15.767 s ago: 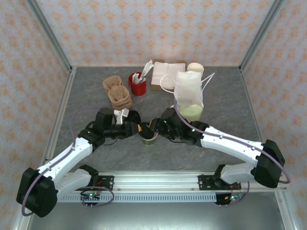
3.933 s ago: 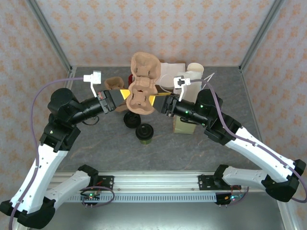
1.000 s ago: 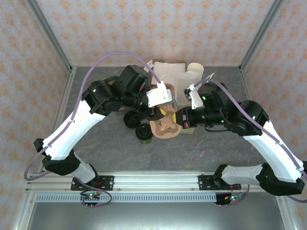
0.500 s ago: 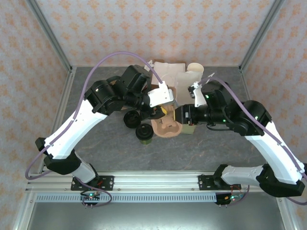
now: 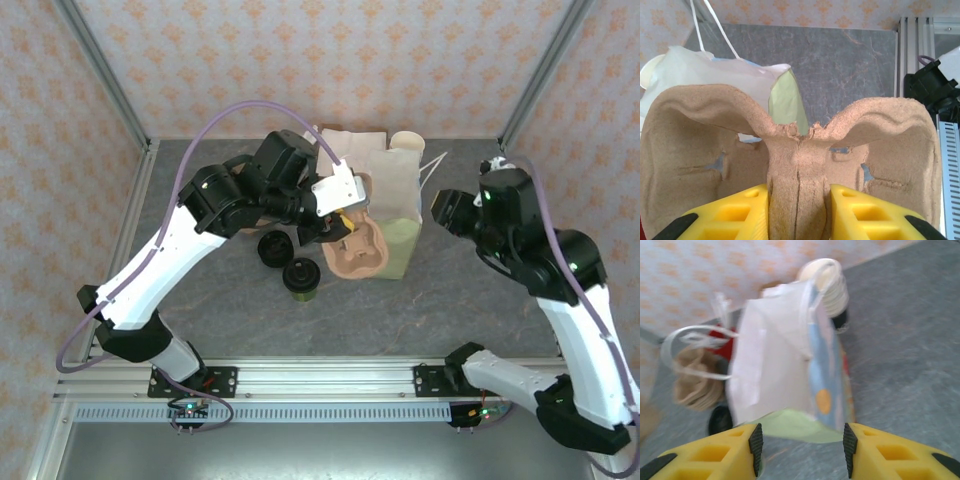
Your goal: Pack the takeout coffee
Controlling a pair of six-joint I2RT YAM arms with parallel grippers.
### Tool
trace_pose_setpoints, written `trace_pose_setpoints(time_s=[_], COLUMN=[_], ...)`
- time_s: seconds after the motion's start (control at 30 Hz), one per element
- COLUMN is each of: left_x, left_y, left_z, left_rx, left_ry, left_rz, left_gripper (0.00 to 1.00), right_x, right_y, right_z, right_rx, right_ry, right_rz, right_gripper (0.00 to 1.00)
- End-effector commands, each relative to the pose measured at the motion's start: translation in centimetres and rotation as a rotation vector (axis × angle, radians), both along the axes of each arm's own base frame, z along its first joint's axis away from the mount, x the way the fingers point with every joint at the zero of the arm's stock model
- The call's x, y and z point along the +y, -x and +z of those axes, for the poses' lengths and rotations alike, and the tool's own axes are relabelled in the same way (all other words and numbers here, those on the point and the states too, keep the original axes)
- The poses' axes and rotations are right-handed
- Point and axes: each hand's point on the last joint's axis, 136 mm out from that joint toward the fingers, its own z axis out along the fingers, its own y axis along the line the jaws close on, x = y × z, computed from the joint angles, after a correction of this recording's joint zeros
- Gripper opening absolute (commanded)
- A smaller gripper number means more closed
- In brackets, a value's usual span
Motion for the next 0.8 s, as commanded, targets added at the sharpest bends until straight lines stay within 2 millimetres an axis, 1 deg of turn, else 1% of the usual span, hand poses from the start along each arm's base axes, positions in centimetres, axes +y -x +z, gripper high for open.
trace_pose_setpoints(time_s=[0.0, 0.1, 0.17, 0.3, 0.5, 0.6, 0.7, 0.77], left_x=[-0.2, 0.1, 0.2, 0.5, 0.8, 0.8, 0.6, 0.3], left_y=[-0.8, -1.0, -1.1, -1.2, -1.6, -1.9, -2.1, -2.1], left_z=[2.3, 2.9, 3.2, 3.8, 4.4, 4.7, 5.3, 5.6], left_rx=[-0.031, -0.033, -0.034, -0.027, -0.028, -0.029, -0.023, -0.007], left_ry=[0.071, 0.086, 0.098, 0.122, 0.142, 0.151, 0.171, 0.191], left_rz=[0.03, 0.042, 0.049, 0.057, 0.069, 0.077, 0.08, 0.076], left_gripper=[0.32, 0.32, 0.32, 0.32, 0.32, 0.32, 0.32, 0.33], right_x=[0.3, 1.4, 1.9, 2.2, 1.9, 1.9, 1.9, 2.0], right_y=[-3.4, -5.2, -6.2, -7.9, -9.1, -9.5, -9.8, -10.0], right_z=[-3.0, -4.3, -4.8, -6.1, -7.8, -8.6, -9.3, -9.9], right_rx=[0.084, 0.116, 0.12, 0.144, 0.175, 0.189, 0.197, 0.211], right_ry=[-0.028, -0.073, -0.08, -0.084, -0.044, -0.03, -0.021, -0.013], right_rz=[-0.011, 0.028, 0.043, 0.046, 0.028, 0.027, 0.031, 0.036], right_gripper=[0.47, 0.49, 0.52, 0.54, 0.59, 0.59, 0.58, 0.53])
